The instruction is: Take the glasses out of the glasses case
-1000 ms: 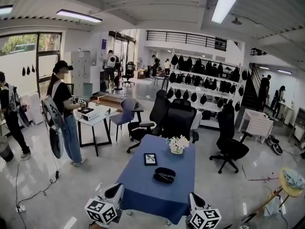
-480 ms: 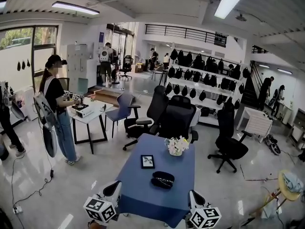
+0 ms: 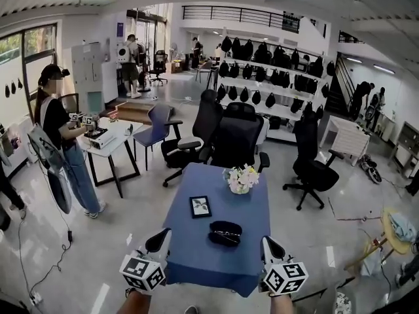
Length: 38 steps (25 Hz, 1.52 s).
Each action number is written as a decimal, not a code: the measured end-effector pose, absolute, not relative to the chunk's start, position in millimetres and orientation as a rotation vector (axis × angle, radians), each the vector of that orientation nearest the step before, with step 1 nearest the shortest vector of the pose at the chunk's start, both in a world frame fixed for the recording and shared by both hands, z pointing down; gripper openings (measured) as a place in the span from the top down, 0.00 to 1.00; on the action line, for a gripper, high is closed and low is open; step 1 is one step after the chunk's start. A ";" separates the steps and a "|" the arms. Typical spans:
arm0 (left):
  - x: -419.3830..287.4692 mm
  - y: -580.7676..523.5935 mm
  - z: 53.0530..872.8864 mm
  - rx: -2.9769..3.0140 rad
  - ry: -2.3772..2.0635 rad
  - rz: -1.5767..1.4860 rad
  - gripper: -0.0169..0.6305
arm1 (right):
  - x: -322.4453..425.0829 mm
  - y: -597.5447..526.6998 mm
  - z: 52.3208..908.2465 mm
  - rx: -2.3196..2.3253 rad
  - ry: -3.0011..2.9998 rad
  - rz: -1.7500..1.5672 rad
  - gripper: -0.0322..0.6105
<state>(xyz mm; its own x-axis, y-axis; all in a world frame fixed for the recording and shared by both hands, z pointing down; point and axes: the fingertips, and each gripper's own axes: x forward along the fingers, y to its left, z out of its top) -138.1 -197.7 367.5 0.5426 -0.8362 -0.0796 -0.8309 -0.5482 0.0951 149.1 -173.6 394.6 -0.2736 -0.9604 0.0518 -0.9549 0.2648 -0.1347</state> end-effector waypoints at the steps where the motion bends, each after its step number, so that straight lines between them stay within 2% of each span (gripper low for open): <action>1: -138.3 -206.2 366.3 2.725 -1.459 -0.181 0.95 | 147.0 -181.1 392.6 -1.875 2.464 -0.207 0.95; 17: -127.1 -318.3 378.7 2.851 -1.234 -0.128 0.95 | 129.9 -268.6 378.9 -2.017 2.356 -0.123 0.95; 38: -92.3 -352.2 394.3 2.862 -1.103 -0.119 0.95 | 134.3 -307.9 395.7 -2.003 2.427 -0.151 0.95</action>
<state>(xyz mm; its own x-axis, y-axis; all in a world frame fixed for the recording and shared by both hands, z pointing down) -92.3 -352.2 394.3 0.7393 -0.6718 -0.0463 -0.6662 -0.7397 0.0950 134.3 -307.9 395.7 -0.1913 -0.9792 0.0681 -0.9800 0.1867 -0.0682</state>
